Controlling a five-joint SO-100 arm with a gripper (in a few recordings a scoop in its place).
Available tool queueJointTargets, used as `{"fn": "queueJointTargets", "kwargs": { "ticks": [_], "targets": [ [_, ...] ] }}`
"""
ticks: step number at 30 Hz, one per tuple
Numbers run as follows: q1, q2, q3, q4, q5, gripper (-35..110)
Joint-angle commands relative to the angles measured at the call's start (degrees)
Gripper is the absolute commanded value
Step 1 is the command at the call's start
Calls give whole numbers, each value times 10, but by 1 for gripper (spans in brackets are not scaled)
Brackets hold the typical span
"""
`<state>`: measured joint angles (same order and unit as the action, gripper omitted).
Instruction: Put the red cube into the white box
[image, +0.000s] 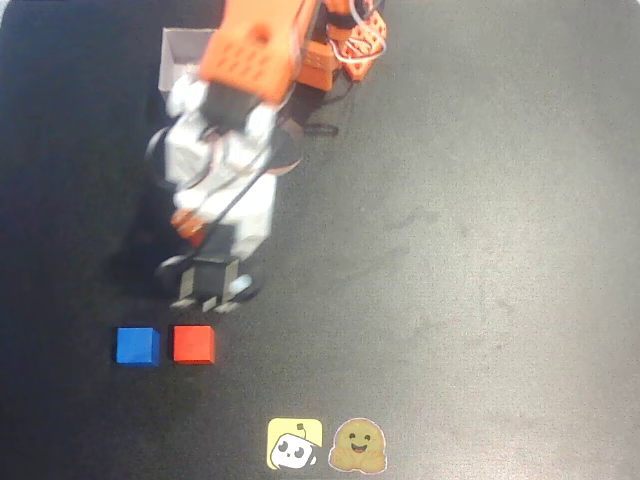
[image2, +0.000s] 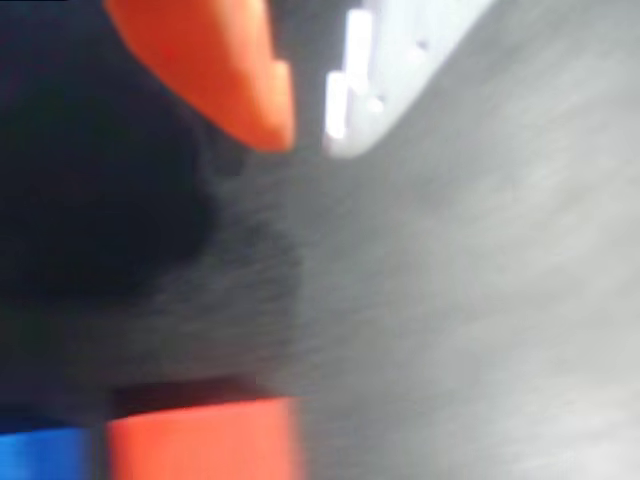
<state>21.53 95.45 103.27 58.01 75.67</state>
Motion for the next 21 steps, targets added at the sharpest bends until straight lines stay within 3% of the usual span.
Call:
{"fn": "queueJointTargets", "kwargs": {
  "ticks": [1,10,21],
  "targets": [
    [8,-32,-53,-4,4,2],
    [-3,-76,-98,8,30,5],
    [4,-202,-302,159,32,6]
  ]
}}
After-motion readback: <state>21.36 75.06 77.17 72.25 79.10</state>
